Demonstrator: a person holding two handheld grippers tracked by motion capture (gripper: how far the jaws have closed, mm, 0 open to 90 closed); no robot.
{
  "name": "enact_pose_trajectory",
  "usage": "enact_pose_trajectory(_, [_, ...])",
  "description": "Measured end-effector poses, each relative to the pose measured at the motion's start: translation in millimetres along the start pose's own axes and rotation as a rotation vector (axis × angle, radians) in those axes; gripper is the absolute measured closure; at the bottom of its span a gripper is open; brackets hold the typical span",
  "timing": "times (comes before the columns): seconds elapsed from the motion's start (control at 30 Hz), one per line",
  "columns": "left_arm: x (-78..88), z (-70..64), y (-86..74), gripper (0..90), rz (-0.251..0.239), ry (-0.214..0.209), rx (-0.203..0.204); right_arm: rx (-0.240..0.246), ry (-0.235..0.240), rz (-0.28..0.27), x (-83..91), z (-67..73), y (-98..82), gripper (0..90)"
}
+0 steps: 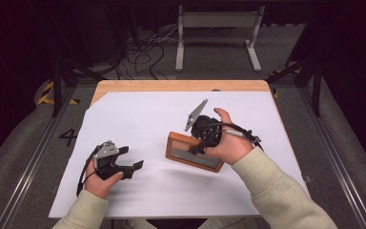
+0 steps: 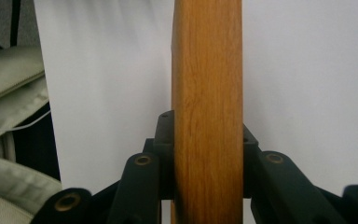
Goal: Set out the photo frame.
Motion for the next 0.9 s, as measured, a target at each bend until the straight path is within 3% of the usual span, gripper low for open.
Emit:
enact_pose_trajectory(0.1, [-0.2, 0.7, 0.1, 14.4, -0.003, 0.004, -0.004, 0.050, 0.011, 0.012, 2.9, -4.1, 0.5, 71.4])
enact_pose_trajectory(0.17, [-0.3, 0.8, 0.1, 14.4, 0.001, 0.002, -0.008, 0.102, 0.021, 0.040, 3.7, -7.5, 0.5, 71.5])
enact_pose_trajectory(0.37, [0.6, 0.4, 0.2, 14.4, -0.005, 0.007, -0.003, 0.197, 0.054, 0.116, -4.1, -11.1, -2.0, 71.5])
enact_pose_trajectory(0.5, [-0.4, 0.4, 0.3, 14.4, 0.002, 0.002, -0.007, 0.180, 0.087, 0.180, -16.2, -13.1, -5.7, 71.6])
enact_pose_trajectory(0.6, [-1.0, -0.7, 0.2, 14.4, 0.002, -0.001, 0.002, 0.211, 0.108, 0.197, -25.3, -14.2, -8.1, 71.5])
enact_pose_trajectory(0.9, [-0.9, 0.3, 0.3, 14.4, 0.000, 0.002, -0.006, 0.219, 0.153, 0.178, -41.1, -16.5, -8.0, 71.4])
Point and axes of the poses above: each handheld gripper's, and its own axes: x roughly backward along the jaws, y roughly out of its top, z roughly to its left, the point moved 3 cm from there along -x, roughly forward along the jaws, and after that the axes turned 2 degrees about -y, right-handed, at the moved point
